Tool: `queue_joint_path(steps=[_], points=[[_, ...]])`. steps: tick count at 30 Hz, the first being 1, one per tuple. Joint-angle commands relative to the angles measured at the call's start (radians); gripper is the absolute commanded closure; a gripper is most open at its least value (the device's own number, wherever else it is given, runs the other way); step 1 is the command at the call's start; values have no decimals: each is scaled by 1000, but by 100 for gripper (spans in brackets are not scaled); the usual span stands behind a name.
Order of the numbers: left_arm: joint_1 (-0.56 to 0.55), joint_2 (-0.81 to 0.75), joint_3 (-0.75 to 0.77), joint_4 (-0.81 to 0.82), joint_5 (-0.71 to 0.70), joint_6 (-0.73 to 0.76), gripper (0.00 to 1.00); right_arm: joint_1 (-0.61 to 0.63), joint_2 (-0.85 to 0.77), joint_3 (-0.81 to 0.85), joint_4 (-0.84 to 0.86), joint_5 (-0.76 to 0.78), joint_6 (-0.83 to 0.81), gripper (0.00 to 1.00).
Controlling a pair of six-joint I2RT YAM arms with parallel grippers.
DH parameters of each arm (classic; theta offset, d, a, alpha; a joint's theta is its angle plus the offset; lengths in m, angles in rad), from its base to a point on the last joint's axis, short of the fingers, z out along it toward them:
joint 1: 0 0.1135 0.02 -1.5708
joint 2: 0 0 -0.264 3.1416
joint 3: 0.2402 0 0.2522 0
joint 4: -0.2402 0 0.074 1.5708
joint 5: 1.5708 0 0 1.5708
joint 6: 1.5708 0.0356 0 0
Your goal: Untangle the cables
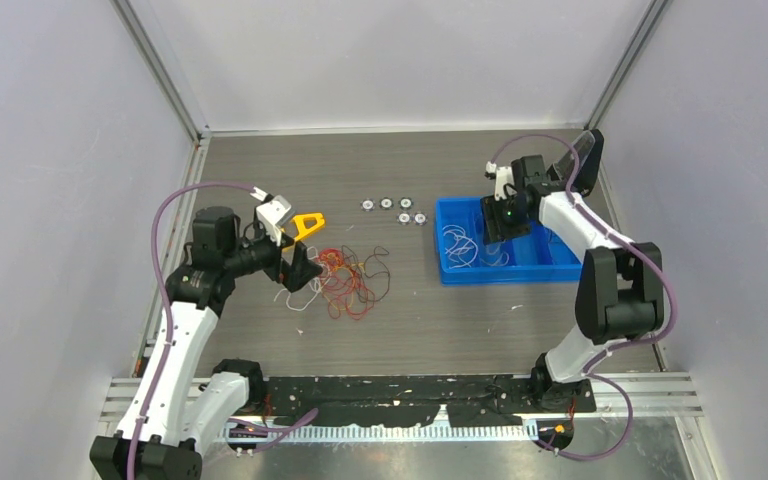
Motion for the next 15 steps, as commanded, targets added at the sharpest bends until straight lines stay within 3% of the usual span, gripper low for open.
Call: queue_joint_path(steps=[1,9,12,15], points=[[-3,-14,4,16,2,18,0,3,-108,72,-72,-38,-14,41],[-2,44,10,-52,-62,14,0,4,-189,159,-182,-76,-70,13],[-3,105,0,-70,-80,-29,1,4,-187,176,-188,-28,-84,8],[-3,161,-11,-79,-70,-46,0,0,-165,184,-213,28,-102,11]])
